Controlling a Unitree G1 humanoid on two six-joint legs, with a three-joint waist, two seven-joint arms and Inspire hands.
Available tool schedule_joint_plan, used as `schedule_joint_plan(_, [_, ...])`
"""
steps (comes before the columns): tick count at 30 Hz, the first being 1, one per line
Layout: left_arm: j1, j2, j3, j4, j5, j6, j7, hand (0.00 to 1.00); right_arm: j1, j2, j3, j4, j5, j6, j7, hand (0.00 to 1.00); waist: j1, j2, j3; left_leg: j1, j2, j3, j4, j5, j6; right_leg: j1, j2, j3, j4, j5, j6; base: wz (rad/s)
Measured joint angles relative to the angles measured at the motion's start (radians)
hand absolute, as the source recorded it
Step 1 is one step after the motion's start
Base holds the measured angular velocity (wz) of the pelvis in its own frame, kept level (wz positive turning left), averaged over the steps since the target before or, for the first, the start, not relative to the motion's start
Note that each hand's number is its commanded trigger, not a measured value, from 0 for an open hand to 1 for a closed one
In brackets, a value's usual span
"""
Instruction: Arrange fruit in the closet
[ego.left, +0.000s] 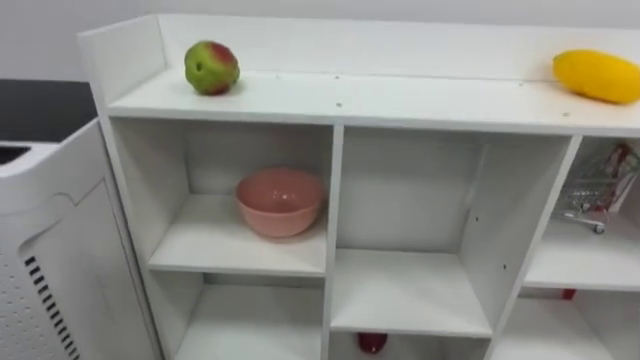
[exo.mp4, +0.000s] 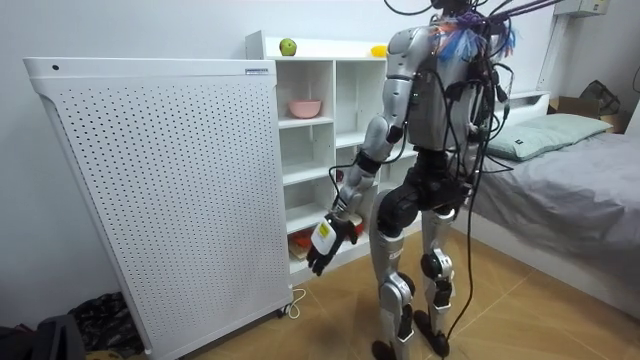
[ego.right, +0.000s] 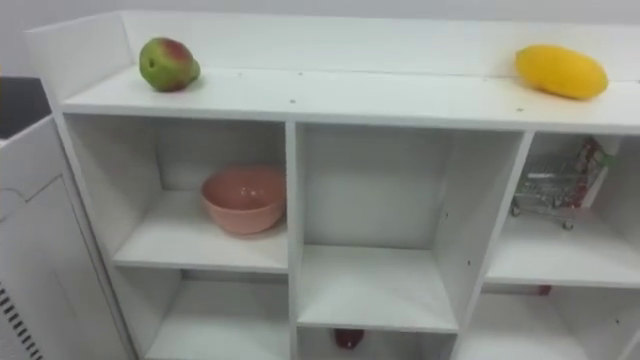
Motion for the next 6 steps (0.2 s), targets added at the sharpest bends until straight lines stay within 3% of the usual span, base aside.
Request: schedule_joint_plan(6, [0.068,-0.03,0.11,0.0,0.053,0.0,0.026,0.0,0.044,0.023,-0.013,-0.001,-0.119,-0.01,-0.008,0.0,-0.014,0.001,0.0022,0.037,0.001,0.011,-0.016,-0.001,-0.002,0.028,0.009,0.019,-0.022,0.001,0.003,-0.07])
